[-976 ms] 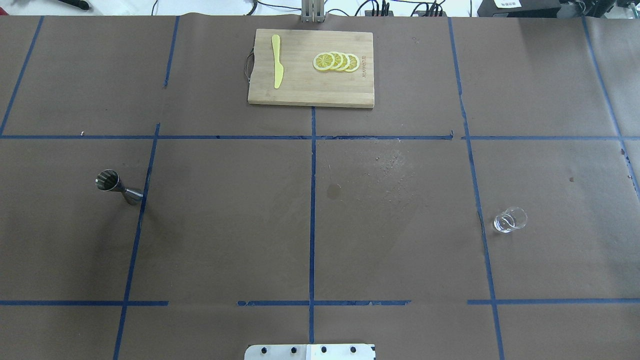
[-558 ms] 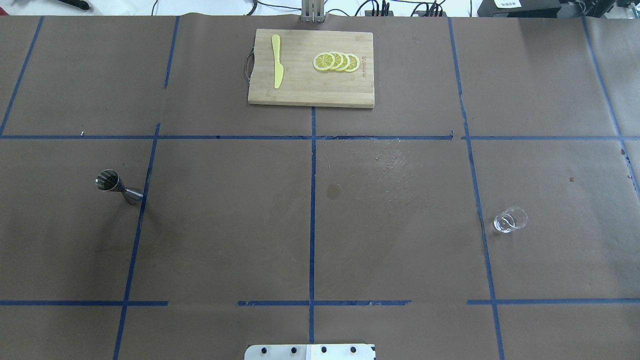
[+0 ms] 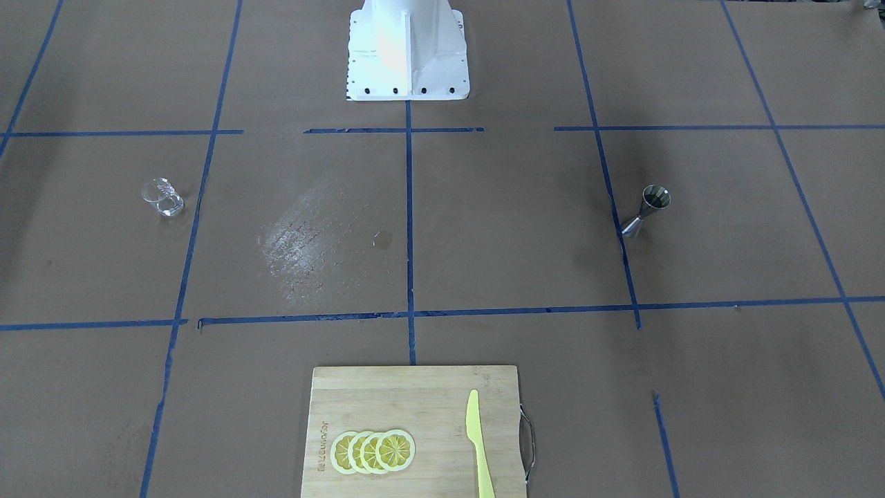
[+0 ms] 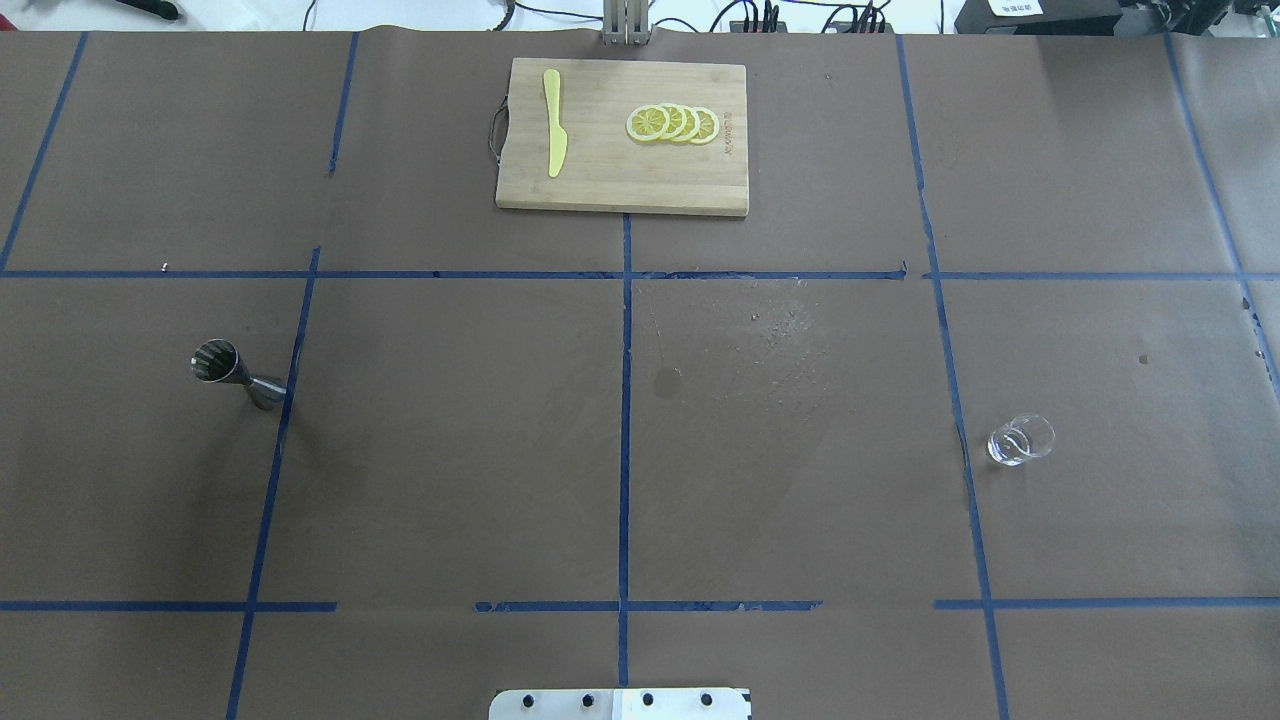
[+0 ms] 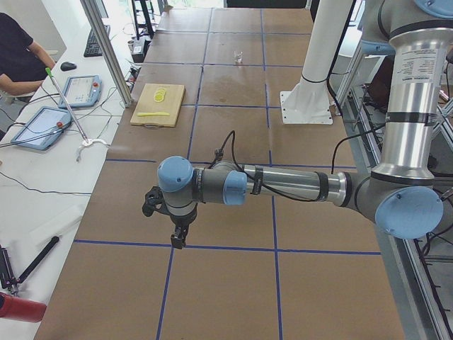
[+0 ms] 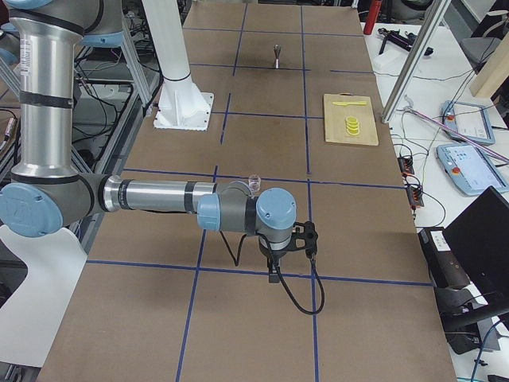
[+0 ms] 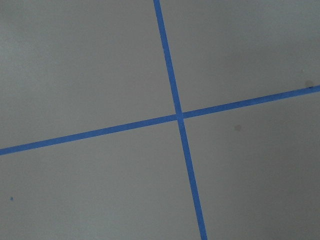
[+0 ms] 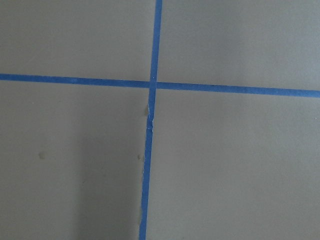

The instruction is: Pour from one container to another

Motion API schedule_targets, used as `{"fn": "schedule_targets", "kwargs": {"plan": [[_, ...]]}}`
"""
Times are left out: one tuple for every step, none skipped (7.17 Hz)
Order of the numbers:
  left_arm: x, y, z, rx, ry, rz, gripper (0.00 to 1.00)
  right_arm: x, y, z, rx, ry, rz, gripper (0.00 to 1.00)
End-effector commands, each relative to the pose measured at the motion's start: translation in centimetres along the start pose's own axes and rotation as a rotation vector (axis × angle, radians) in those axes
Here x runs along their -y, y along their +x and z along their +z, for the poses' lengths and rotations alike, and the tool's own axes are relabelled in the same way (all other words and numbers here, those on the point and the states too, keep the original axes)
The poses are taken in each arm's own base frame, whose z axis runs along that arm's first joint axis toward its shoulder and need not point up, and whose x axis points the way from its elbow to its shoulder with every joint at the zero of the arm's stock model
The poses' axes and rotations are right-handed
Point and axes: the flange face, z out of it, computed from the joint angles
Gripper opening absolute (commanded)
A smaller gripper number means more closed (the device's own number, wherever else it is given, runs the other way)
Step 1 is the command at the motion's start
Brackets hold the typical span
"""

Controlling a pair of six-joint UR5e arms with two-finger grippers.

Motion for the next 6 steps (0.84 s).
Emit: {"fn": "schedule_targets", "kwargs": {"plan": [[0.08, 0.14, -0.17, 0.002, 0.01, 0.009, 1.0, 0.28, 0.39, 0.32, 0.0, 0.037, 0.052, 1.0], [0.09, 0.17, -0.18, 0.001, 0.012, 0.008, 1.0, 0.5, 0.3, 0.34, 0.002, 0.037, 0.065, 1.0], [0.11, 0.22, -0.24, 0.001, 0.013, 0.01, 1.0, 0.7, 0.11, 0.14, 0.003, 0.041, 0.079, 1.0], [0.09, 0.17, -0.18, 0.001, 0.012, 0.007, 1.0, 0.76, -0.05, -0.02, 0.003, 0.044, 0.081, 1.0], [0.09, 0.17, -0.18, 0.001, 0.012, 0.007, 1.0, 0.78, -0.11, -0.07, 0.003, 0.045, 0.08, 1.0], [0.01, 0.15, -0.13, -0.001, 0.011, 0.004, 1.0, 0.78, -0.11, -0.07, 0.003, 0.045, 0.08, 1.0]]}}
